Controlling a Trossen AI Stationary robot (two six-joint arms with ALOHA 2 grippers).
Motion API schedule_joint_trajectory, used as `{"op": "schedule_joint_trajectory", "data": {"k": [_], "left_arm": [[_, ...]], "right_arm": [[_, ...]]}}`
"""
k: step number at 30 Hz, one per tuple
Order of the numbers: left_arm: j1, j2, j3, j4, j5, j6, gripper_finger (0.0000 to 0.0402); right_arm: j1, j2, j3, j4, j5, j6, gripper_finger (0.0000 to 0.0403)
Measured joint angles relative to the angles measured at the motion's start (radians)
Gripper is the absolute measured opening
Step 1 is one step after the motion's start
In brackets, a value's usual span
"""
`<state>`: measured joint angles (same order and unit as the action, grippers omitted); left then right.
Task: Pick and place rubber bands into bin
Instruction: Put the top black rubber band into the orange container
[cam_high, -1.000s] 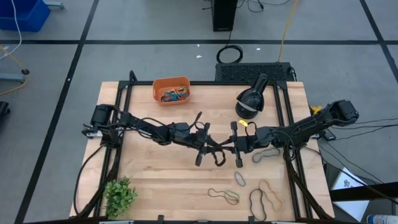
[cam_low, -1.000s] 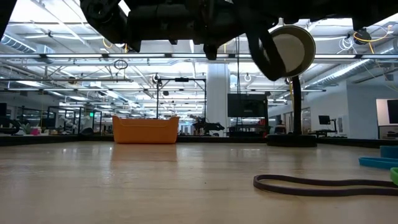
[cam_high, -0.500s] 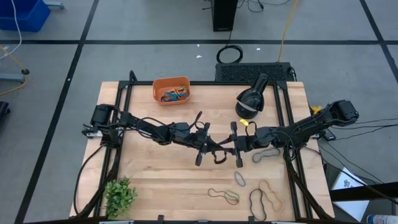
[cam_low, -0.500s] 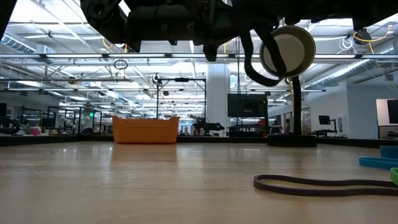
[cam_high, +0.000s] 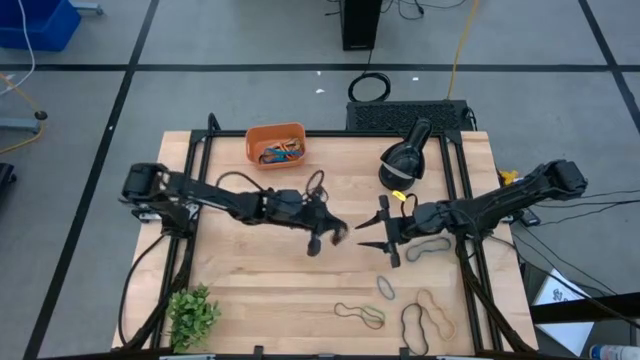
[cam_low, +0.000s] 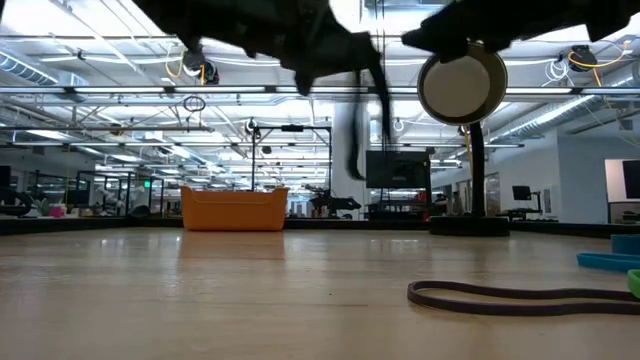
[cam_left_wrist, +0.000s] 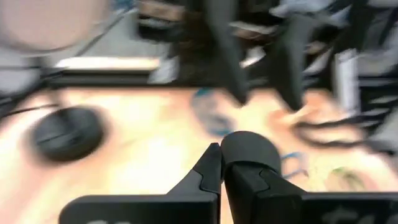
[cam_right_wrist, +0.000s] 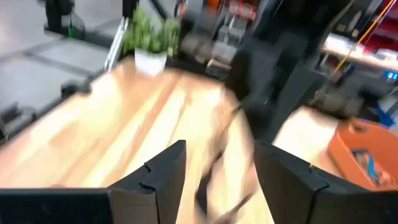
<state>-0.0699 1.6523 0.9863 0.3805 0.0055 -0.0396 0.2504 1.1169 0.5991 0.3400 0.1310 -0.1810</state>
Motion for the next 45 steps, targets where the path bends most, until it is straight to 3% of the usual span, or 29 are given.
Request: {"op": "schedule_joint_trajectory", "data": {"k": [6, 9, 16, 20, 25, 34, 40, 45], "left_arm": [[0.033, -0.177, 0.0, -0.351, -0.295, 0.003, 0.0006], [0.082, -0.235, 0.001, -0.451, -0.377, -0.04, 0.0011], [0.277, -0.246, 0.0, -0.564, -0.346, -0.065, 0.001], [0.394, -0.225, -0.002, -0.643, -0.367, -0.072, 0.0006], [0.502, -0.219, -0.001, -0.63, -0.38, -0.079, 0.0012], [0.612, -0.218, 0.0, -0.591, -0.383, -0.067, 0.0013], [0.652, -0.144, 0.0, -0.596, -0.375, -0.066, 0.0006], [0.662, -0.063, 0.0, -0.601, -0.348, -0.067, 0.0025]], "right_arm": [[0.0, -0.073, 0.0, -0.208, 0.036, 0.06, 0.0183], [0.0, -0.085, 0.0, -0.311, 0.077, 0.082, 0.018], [0.0, -0.078, 0.0, -0.485, 0.081, 0.19, 0.0182], [0.0, -0.076, 0.0, -0.507, 0.081, 0.238, 0.0184], [0.0, -0.075, 0.0, -0.514, 0.079, 0.252, 0.0185], [0.0, -0.075, 0.0, -0.504, 0.078, 0.252, 0.0183], [0.0, -0.075, 0.0, -0.502, 0.075, 0.253, 0.0183], [0.0, -0.075, 0.0, -0.516, 0.074, 0.367, 0.018]]}}
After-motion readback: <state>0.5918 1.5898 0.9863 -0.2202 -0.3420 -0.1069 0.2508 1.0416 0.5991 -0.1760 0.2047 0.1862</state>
